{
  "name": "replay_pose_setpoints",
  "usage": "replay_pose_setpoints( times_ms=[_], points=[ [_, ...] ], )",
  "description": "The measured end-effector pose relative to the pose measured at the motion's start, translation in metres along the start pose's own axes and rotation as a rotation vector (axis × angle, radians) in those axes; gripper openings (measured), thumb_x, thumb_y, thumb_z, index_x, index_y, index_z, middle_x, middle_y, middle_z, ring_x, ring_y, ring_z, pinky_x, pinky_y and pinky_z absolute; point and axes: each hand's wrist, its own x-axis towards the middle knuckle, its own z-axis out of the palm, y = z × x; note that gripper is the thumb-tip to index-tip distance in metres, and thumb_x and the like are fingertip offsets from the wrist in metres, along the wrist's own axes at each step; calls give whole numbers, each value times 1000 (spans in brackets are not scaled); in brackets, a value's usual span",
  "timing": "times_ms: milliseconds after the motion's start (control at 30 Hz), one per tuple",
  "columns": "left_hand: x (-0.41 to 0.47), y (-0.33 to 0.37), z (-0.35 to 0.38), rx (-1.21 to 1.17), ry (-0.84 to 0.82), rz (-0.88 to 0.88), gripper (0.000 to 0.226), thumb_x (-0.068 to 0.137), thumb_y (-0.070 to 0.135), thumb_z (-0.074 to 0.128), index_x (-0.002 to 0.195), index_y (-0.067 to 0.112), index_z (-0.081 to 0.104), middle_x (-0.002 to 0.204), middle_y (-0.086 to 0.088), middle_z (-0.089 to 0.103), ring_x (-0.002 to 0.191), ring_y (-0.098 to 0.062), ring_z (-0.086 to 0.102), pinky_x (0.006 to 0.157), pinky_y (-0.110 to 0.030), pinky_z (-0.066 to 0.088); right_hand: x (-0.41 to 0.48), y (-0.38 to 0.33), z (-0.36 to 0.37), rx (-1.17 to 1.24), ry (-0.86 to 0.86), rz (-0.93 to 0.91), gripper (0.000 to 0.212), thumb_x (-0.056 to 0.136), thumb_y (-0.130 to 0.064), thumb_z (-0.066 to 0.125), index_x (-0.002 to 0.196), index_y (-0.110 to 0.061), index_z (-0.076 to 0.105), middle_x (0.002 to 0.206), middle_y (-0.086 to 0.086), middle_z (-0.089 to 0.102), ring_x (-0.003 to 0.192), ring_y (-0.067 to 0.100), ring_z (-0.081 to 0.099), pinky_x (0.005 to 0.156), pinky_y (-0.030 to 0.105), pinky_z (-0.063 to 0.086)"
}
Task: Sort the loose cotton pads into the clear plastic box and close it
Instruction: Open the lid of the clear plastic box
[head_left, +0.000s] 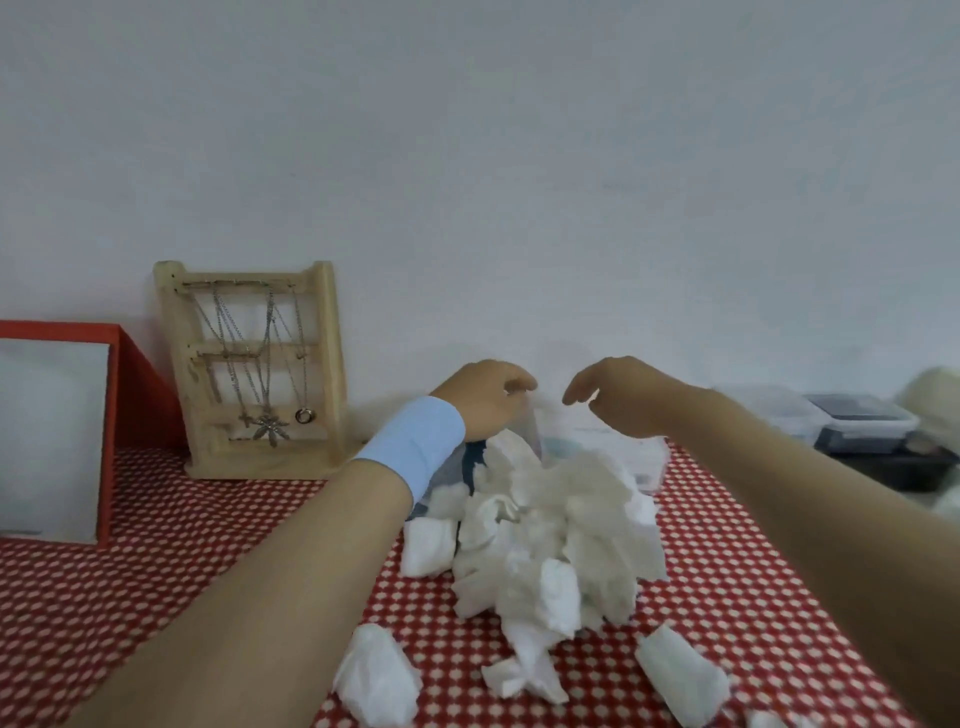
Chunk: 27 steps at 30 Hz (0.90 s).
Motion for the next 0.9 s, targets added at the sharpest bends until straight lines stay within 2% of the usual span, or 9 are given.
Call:
replay_pose_setpoints(
  times_ms=[100,233,333,433,500,633,733,833,900],
  points=[
    [11,21,14,78,-110,8,37,104,24,48,139,26,59,146,4,54,132,-17,52,110,-32,39,-7,33,19,-49,-45,22,35,95,-16,65,127,-32,66,133,-4,60,118,16,57,103,31,45],
    [22,33,32,252,-266,-16,43,103,24,52,146,27,52,154,0,46,137,-22,47,108,-33,37,-8,55,46,-136,-84,-35,55,84,-30,76,136,-33,57,131,-3,51,122,21,54,99,34,47],
    [30,32,44,327,-308,-31,54,98,20,60,150,26,45,155,3,44,139,-21,46,110,-32,37,-8,61,56,-227,14,-91,54,86,-39,70,137,-34,53,126,-3,54,116,20,55,87,33,48],
    [38,29,52,361,-292,-18,60,95,12,64,150,25,45,152,2,46,136,-21,48,109,-32,40,-5,63,60,-342,100,-174,47,89,-41,64,134,-32,56,119,-4,59,104,20,61,78,32,49],
    [44,29,55,400,-279,8,59,93,9,64,148,25,48,148,0,47,133,-24,50,105,-33,43,-4,64,60,-369,110,-207,45,90,-43,61,133,-31,57,116,-5,61,97,20,64,71,30,43],
    [49,25,62,424,-231,32,55,90,7,64,141,26,56,139,0,48,125,-24,52,97,-31,44,-2,64,56,-390,110,-250,42,94,-44,54,133,-31,59,114,-5,64,96,20,64,72,27,38],
    [50,20,60,394,-209,52,54,90,10,65,142,24,56,140,1,48,129,-22,48,103,-30,41,0,67,55,-418,111,-270,36,95,-44,51,124,-27,65,103,-3,67,92,21,64,70,28,39],
    [50,17,59,384,-182,72,55,89,14,69,142,25,56,139,1,48,128,-22,49,104,-32,42,2,66,56,-471,130,-259,32,97,-42,49,109,-18,67,75,-5,53,75,22,56,65,30,36],
    [50,17,60,396,-165,83,56,87,13,72,140,24,57,135,1,49,124,-23,50,102,-35,44,4,63,55,-470,132,-248,34,98,-43,49,106,-14,64,69,-5,41,72,22,50,64,31,33]
  ],
)
